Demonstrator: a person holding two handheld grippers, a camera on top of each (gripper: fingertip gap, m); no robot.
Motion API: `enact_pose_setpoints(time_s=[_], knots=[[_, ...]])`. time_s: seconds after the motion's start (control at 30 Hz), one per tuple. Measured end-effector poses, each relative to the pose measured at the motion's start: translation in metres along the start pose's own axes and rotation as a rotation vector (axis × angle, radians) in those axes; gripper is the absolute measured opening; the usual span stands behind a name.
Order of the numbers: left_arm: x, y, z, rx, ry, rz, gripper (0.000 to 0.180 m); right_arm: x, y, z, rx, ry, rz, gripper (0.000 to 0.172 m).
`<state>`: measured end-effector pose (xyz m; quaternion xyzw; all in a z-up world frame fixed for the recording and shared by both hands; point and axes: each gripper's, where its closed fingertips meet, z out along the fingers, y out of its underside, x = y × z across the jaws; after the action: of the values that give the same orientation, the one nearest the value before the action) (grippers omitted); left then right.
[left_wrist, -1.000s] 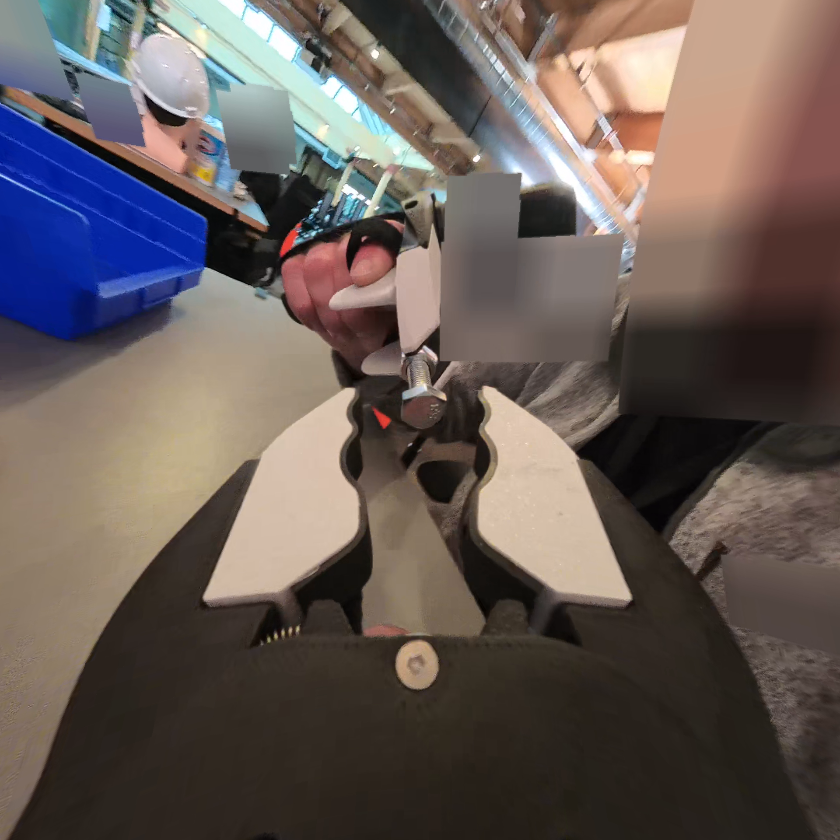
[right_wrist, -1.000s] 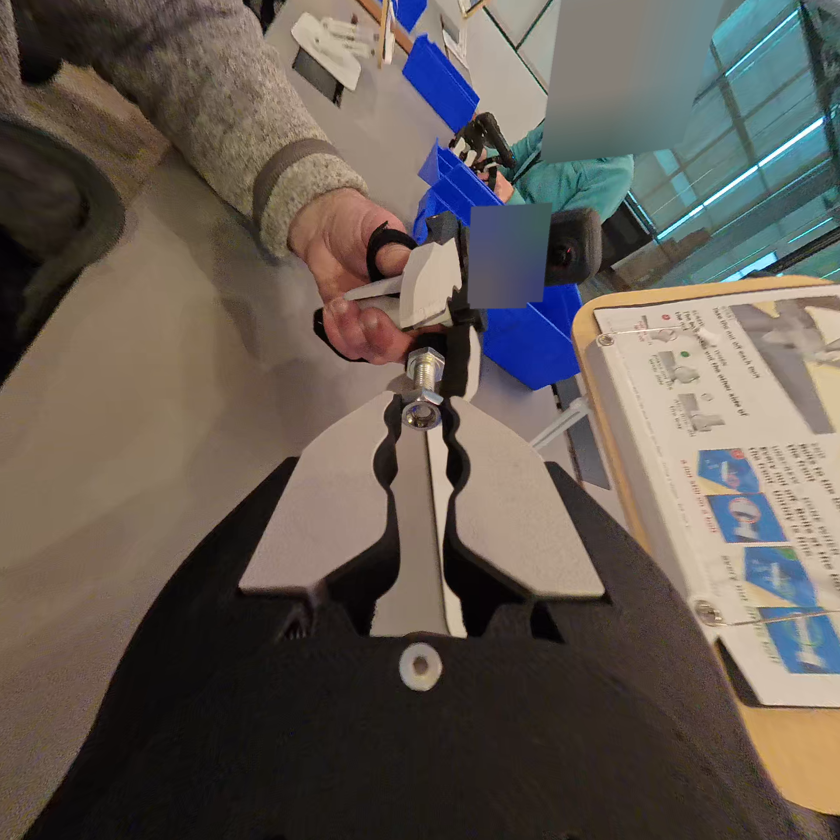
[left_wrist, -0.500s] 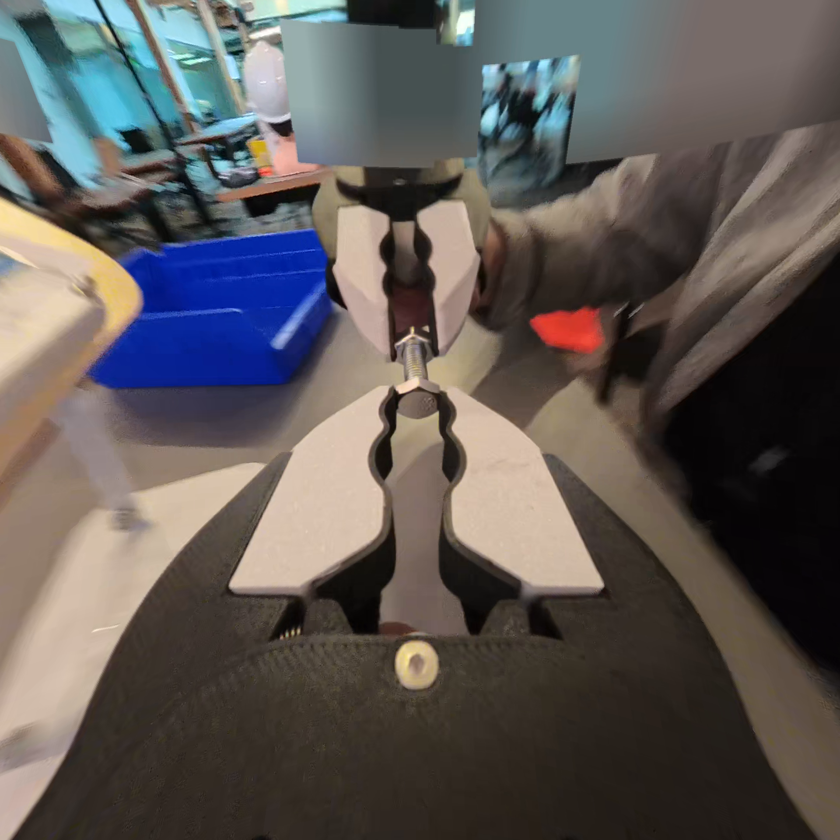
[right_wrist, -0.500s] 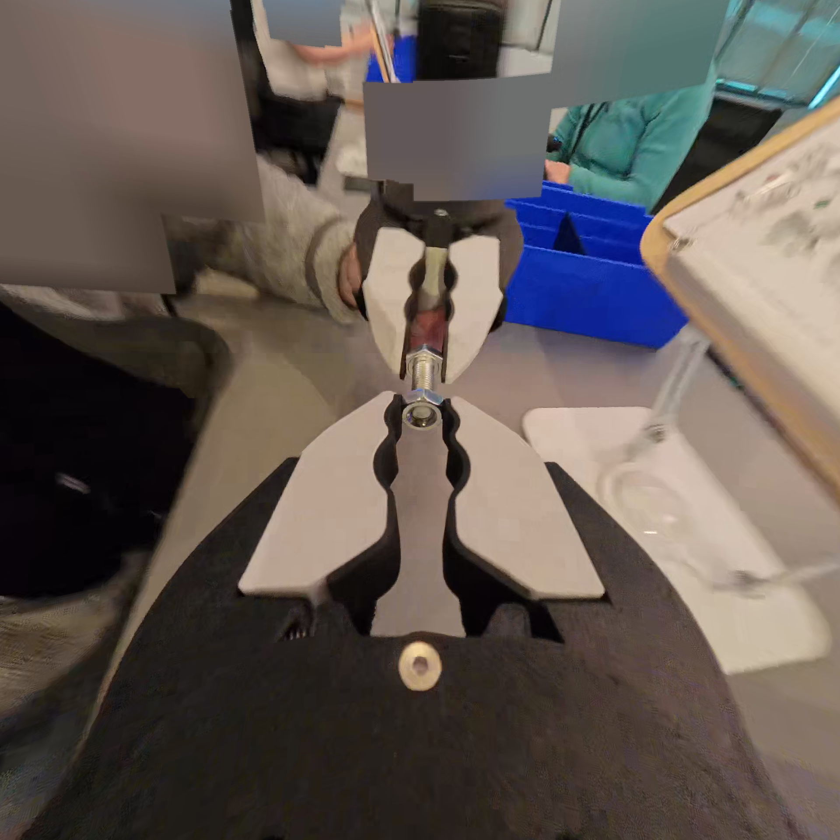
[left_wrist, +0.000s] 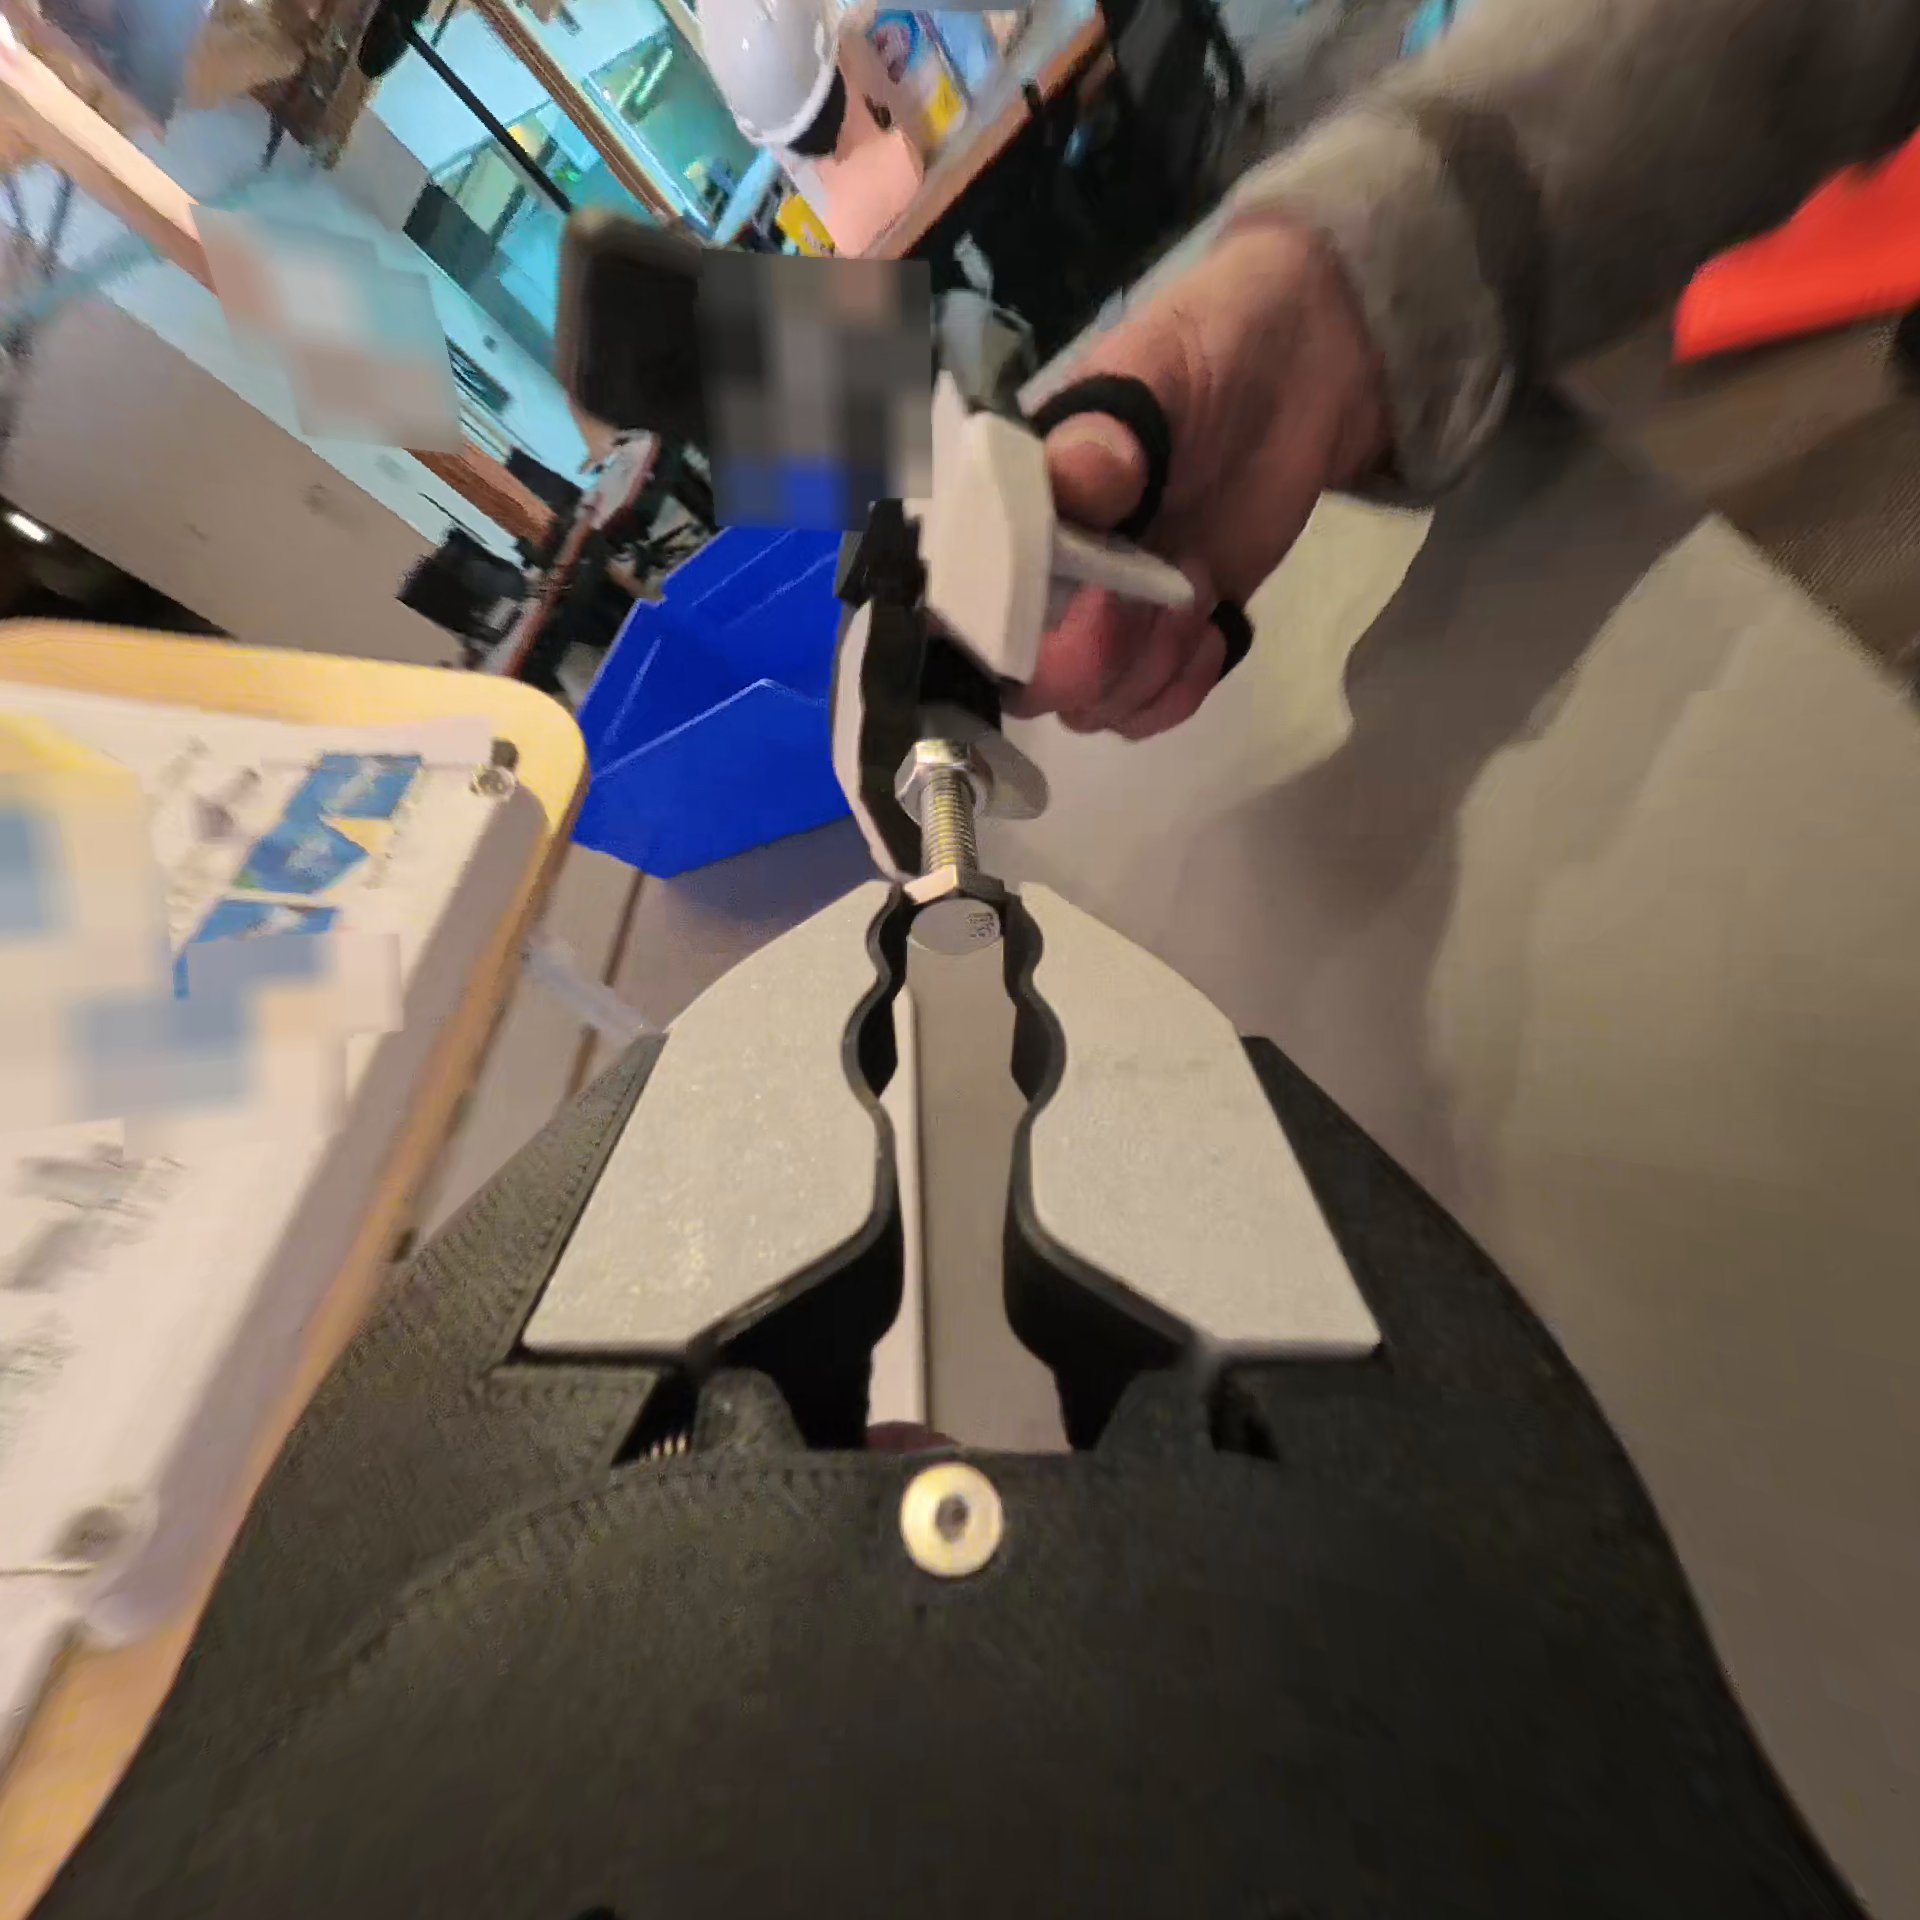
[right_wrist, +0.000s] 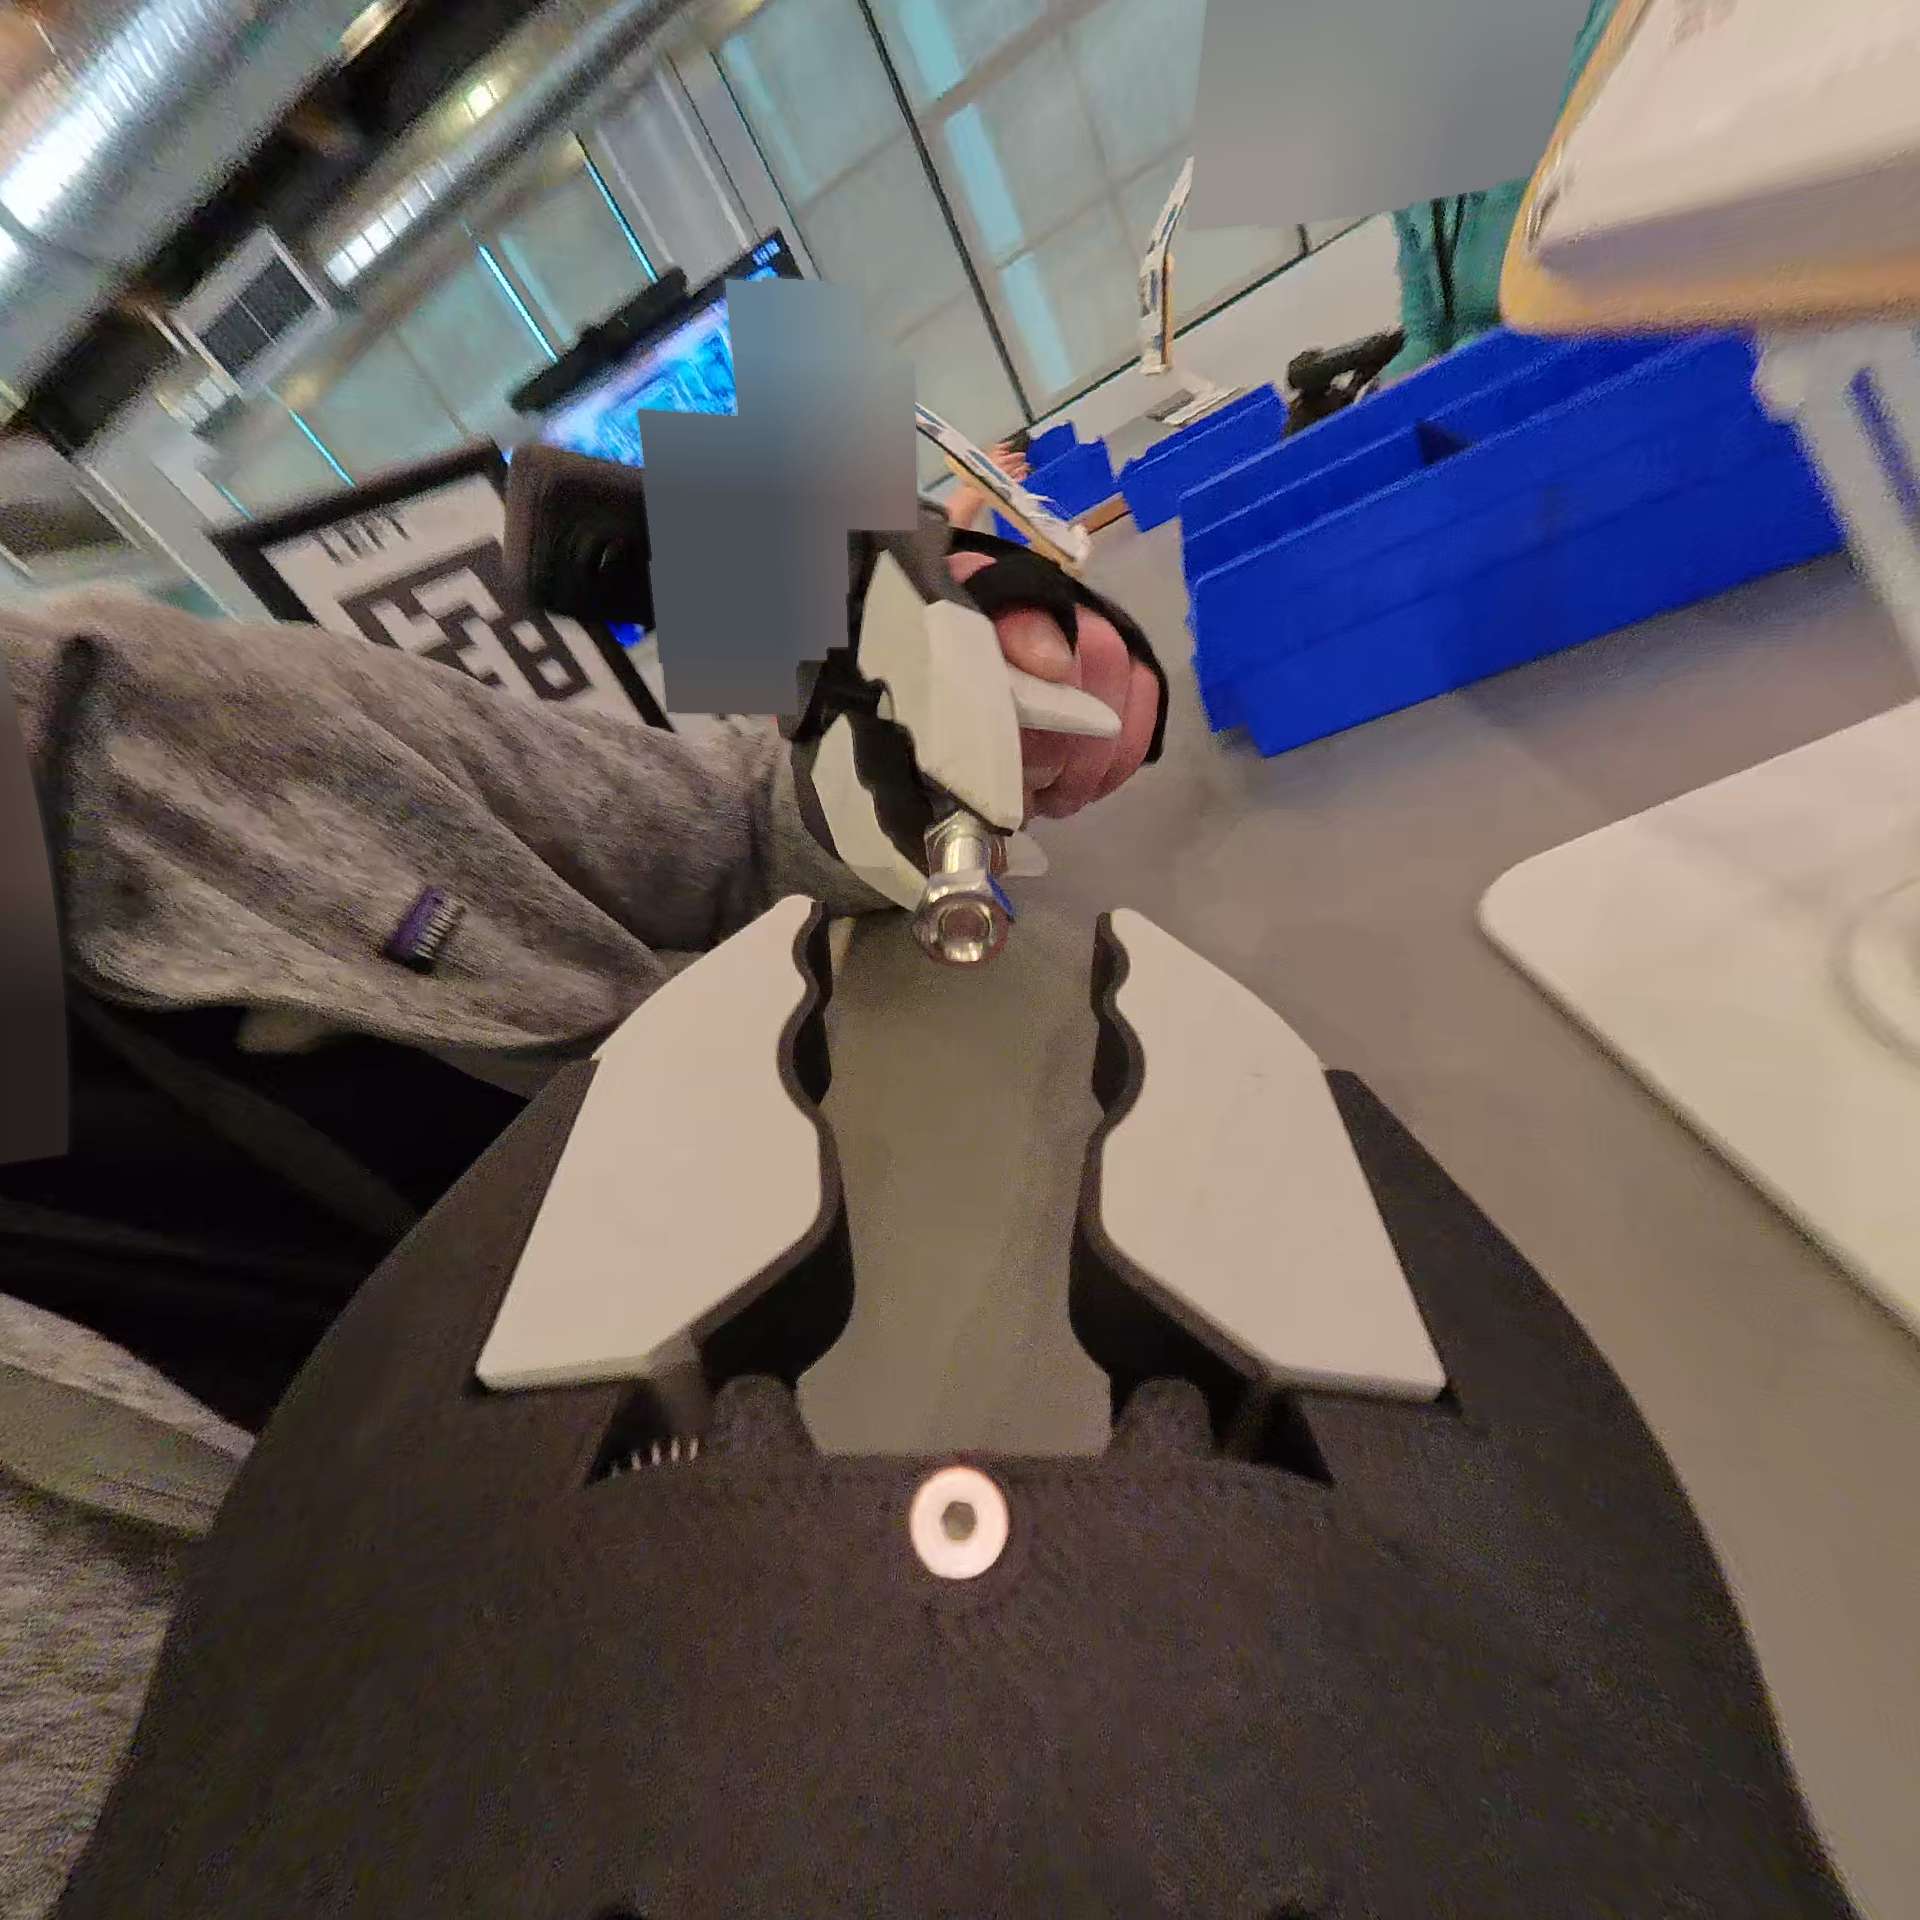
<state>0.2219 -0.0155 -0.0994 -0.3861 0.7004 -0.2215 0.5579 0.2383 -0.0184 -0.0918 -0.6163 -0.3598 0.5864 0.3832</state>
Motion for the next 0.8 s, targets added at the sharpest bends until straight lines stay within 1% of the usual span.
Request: enact_pose_setpoints(time_s=[0.07,0.13,0.23,0.27,0.33,0.37,0.43,0.47,0.53,0.6,0.73,0.8], knots=[[-0.003,-0.003,-0.004,0.086,0.067,-0.214,0.017,0.006,0.001,-0.003,-0.079,0.102,-0.176,0.05],[-0.001,-0.005,-0.006,0.149,0.157,-0.392,0.017,0.005,0.001,-0.004,-0.157,0.18,-0.407,0.049],[0.005,-0.007,-0.005,0.224,0.297,-0.619,0.017,-0.003,-0.001,-0.001,-0.244,0.216,-0.672,0.038],[0.006,-0.009,-0.005,0.256,0.342,-0.688,0.017,-0.006,-0.002,0.0,-0.268,0.222,-0.748,0.037],[0.008,-0.012,-0.005,0.314,0.421,-0.805,0.017,-0.007,0.0,0.003,-0.332,0.228,-0.858,0.034],[0.01,-0.013,-0.005,0.33,0.471,-0.853,0.017,-0.011,0.0,0.005,-0.339,0.208,-0.902,0.033],[0.008,-0.013,-0.004,0.368,0.488,-0.922,0.017,-0.011,0.0,0.006,-0.377,0.218,-0.965,0.032],[0.01,-0.013,-0.004,0.375,0.521,-0.947,0.017,-0.013,0.0,0.007,-0.384,0.212,-0.989,0.029],[0.012,-0.012,-0.002,0.378,0.546,-0.983,0.017,-0.013,0.002,0.008,-0.408,0.207,-1.02,0.018],[0.012,-0.013,-0.002,0.402,0.587,-1.027,0.017,-0.014,0.003,0.008,-0.416,0.204,-1.035,0.018],[0.015,-0.013,-0.001,0.41,0.591,-1.009,0.017,-0.017,0.004,0.008,-0.4,0.184,-0.978,0.017],[0.014,-0.015,-0.002,0.416,0.596,-1.0,0.017,-0.019,0.004,0.007,-0.393,0.192,-1.007,0.017]])
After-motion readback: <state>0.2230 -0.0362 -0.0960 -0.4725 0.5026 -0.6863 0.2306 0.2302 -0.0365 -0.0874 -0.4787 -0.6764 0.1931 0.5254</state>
